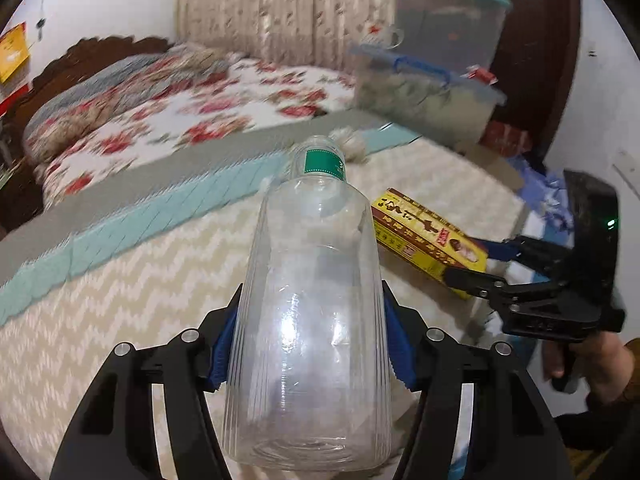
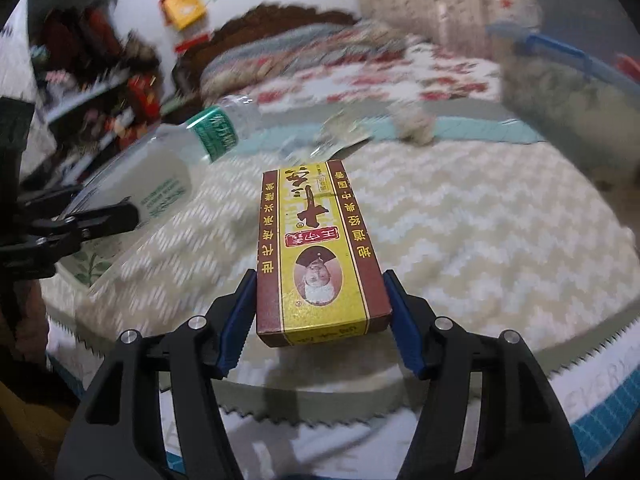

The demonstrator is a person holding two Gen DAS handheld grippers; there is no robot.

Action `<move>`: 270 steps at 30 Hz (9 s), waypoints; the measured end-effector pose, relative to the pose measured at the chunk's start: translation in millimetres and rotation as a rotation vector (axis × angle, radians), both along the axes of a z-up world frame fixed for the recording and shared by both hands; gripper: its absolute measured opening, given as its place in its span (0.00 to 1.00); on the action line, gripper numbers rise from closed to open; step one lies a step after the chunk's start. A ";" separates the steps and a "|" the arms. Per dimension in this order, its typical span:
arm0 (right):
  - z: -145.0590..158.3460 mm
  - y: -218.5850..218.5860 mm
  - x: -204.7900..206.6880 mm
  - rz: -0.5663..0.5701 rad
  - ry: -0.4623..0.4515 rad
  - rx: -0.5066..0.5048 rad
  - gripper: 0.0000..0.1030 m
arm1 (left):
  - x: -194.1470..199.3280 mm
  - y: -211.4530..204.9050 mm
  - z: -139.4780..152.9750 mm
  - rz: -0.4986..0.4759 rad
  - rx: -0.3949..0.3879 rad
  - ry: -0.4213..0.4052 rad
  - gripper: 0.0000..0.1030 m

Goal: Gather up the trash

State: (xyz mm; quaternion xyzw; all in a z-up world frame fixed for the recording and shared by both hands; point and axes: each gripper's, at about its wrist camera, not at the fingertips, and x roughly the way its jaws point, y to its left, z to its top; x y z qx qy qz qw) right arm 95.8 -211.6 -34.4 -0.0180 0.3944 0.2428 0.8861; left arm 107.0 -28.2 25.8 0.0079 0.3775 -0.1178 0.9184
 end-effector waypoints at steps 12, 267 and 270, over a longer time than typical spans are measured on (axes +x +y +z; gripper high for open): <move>23.9 -186.5 37.6 -0.471 -0.050 0.120 0.61 | 117.9 -186.0 25.5 -0.398 0.029 0.005 0.57; 67.2 -175.4 -80.2 -0.685 -0.196 0.300 0.96 | 71.5 -203.7 82.4 -0.371 -0.093 -0.164 0.92; 85.3 -152.0 -101.2 -0.714 -0.213 0.267 0.97 | 44.6 -177.3 92.0 -0.312 -0.053 -0.213 0.92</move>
